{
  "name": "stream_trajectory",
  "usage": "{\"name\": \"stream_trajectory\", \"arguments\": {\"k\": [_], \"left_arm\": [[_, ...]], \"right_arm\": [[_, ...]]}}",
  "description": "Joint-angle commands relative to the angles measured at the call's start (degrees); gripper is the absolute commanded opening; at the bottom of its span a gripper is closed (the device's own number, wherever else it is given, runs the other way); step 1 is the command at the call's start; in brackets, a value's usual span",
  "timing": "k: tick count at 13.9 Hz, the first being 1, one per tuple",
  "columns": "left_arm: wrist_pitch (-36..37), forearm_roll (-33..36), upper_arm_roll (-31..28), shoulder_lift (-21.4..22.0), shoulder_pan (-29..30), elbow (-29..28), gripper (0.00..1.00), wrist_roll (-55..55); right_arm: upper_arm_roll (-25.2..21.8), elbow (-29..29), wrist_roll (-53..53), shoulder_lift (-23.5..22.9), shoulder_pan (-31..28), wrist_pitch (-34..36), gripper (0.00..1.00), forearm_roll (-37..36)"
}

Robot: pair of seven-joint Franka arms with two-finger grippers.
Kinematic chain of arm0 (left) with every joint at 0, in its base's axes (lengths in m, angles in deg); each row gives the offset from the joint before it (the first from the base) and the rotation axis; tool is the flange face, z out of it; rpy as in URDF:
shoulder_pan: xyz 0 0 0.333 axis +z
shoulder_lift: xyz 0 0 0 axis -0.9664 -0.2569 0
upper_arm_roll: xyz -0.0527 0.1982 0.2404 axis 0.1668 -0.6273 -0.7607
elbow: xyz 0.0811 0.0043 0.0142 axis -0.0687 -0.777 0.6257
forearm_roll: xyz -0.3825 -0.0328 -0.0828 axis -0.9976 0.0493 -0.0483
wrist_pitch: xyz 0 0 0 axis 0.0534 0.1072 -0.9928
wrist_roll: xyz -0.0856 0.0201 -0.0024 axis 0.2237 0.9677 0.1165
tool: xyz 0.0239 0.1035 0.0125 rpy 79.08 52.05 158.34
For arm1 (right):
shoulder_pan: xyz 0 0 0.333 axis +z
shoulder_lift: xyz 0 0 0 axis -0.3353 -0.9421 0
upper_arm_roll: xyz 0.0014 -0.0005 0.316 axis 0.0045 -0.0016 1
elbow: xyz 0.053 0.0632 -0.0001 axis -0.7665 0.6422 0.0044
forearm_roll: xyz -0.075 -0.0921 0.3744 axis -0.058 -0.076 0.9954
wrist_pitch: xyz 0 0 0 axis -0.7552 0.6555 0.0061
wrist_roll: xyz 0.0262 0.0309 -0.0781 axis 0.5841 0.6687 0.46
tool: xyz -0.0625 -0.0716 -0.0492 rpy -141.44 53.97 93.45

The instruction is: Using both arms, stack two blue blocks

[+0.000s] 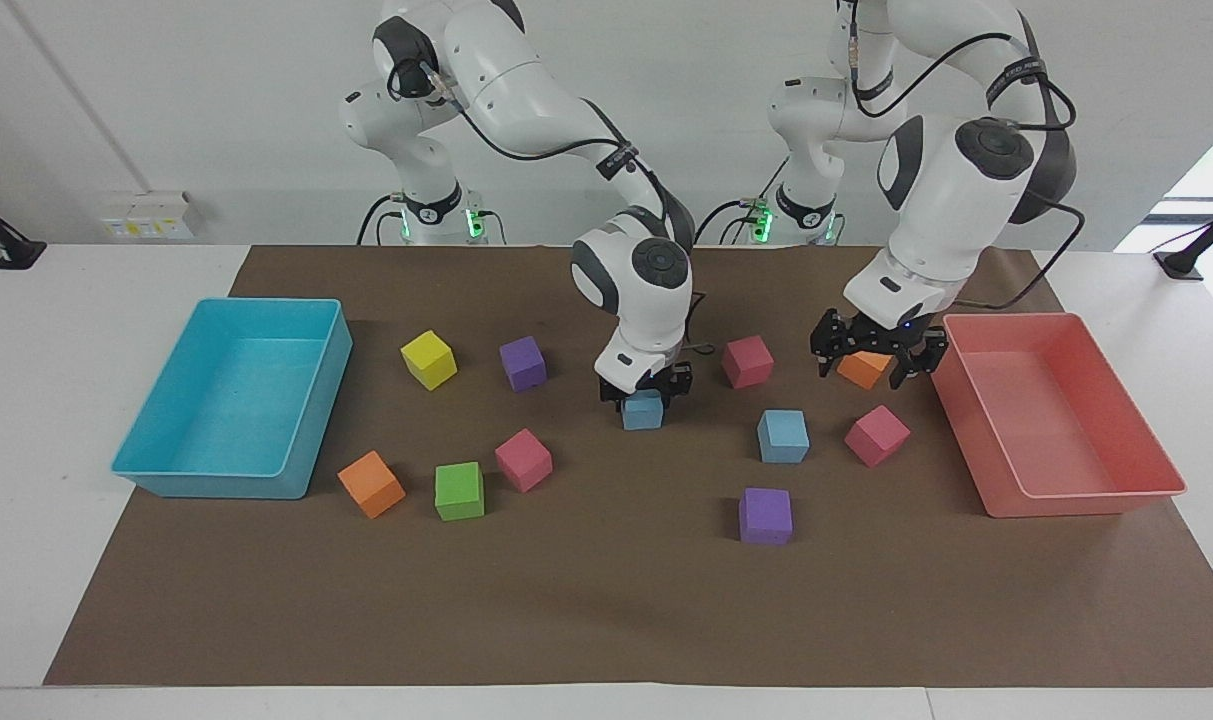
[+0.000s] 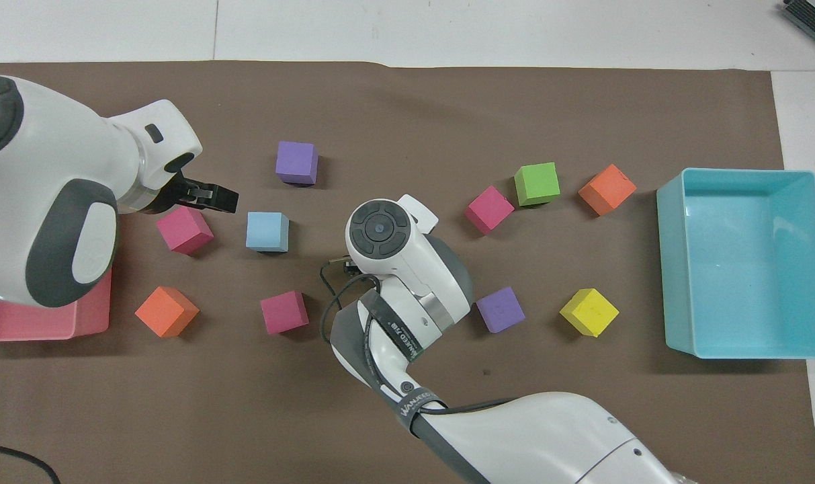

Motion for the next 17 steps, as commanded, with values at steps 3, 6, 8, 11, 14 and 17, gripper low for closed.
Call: {"name": "stream_trajectory", "arguments": {"k": [3,6,8,11,14,17], "left_arm": [[-6.59,0.63,-0.74,-3.24,-2.92,-3.11,1.0,-4.02],[-13.44,0.63,-0.83,-3.77,-3.02,-7.41,1.0,-5.26],[-17.13,0.63,-0.83,-4.55,-3.02,-9.18,1.0,-7.62],[-18.9,0.72,-0.83,-6.31,-3.63,-9.27,1.0,-8.78],[-19.79,0.72,-0.83,-6.84,-3.72,-9.62,1.0,-8.78],[-21.81,0.89,-0.83,-8.08,-4.34,-10.58,1.0,-8.78]], "right_arm": [[0.24,0.59,1.19,2.89,-0.24,0.3,1.0,-0.95],[-0.03,0.59,0.93,6.85,-0.77,3.63,1.0,-0.95],[-0.38,0.68,1.19,8.96,-0.95,6.18,1.0,-1.04],[-0.47,0.77,1.8,13.26,-4.62,10.05,1.0,-0.86],[-0.29,1.46,6.19,15.56,-7.96,12.6,1.0,0.8],[-0.29,4.62,13.97,16.09,-11.22,9.02,1.0,12.72]]}}
